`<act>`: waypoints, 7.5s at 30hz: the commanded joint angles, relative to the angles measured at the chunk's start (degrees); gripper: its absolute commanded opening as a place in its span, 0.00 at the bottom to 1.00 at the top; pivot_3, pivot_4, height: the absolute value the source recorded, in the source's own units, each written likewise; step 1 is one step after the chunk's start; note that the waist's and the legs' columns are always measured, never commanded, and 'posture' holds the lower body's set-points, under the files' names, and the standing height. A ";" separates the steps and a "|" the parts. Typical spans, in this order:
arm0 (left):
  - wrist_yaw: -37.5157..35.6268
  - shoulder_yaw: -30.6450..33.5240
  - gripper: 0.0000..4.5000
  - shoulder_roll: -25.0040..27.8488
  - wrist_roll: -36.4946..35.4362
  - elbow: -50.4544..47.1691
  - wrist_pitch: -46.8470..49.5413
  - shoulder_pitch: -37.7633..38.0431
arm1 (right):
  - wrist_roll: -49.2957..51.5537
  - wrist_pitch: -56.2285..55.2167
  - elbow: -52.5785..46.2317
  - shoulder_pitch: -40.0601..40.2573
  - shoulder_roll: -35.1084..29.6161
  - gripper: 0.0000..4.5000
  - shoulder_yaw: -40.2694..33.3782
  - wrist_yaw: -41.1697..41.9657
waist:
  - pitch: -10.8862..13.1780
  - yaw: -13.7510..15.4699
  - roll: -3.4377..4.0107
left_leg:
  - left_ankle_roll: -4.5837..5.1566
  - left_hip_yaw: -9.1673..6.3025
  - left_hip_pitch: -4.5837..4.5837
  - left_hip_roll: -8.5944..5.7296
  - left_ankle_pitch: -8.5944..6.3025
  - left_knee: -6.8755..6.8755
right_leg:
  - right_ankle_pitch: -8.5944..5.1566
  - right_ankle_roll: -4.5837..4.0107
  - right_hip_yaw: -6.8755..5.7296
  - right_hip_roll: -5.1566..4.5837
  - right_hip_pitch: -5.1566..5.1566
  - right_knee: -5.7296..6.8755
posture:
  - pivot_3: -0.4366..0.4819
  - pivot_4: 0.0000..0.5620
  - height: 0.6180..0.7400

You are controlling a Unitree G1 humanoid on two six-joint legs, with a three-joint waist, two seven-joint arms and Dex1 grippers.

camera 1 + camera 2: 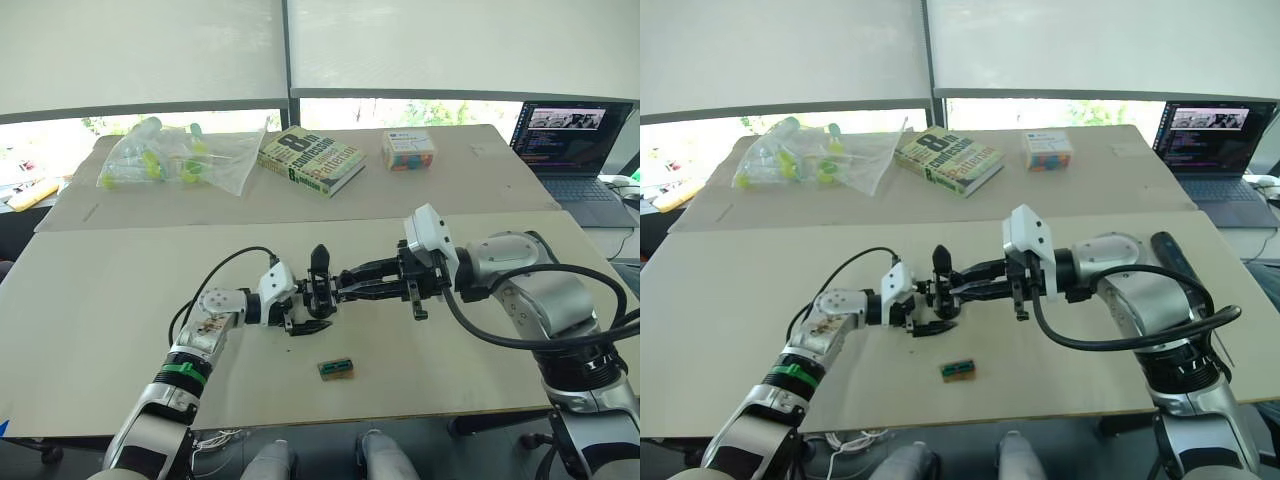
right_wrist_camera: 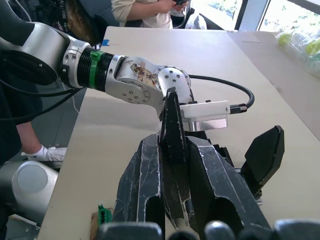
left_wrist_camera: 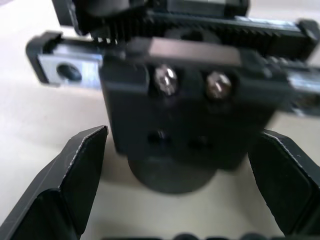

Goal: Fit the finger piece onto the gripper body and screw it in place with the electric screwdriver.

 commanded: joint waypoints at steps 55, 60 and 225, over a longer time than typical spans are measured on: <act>-7.17 -0.62 0.52 -3.96 3.29 16.83 -13.51 -9.45 | -7.64 -5.17 16.31 -2.02 10.64 0.07 4.25 1.39 | -0.01 0.03 -0.01 | 0.01 0.00 0.02 -0.06 0.01 0.07 | 0.04 0.06 0.00 -0.01 0.04 0.05 | 0.48 0.27 1.00; -7.04 -0.51 0.52 -3.94 3.25 16.84 -13.45 -9.54 | -8.97 -4.96 17.12 -1.23 9.58 0.07 5.26 2.33 | -0.02 0.04 0.00 | 0.01 0.00 0.03 -0.06 0.01 0.07 | 0.03 0.06 0.00 -0.01 0.05 0.05 | 0.48 0.27 1.00; -7.40 0.86 0.52 -4.66 5.03 20.55 -15.96 -10.71 | -15.65 4.70 12.55 -10.44 1.78 0.07 15.91 5.05 | -0.53 0.07 0.09 | 0.26 -0.02 0.79 -0.04 -0.15 -0.41 | 0.03 0.27 -0.06 -0.01 0.98 -0.81 | 0.48 0.27 1.00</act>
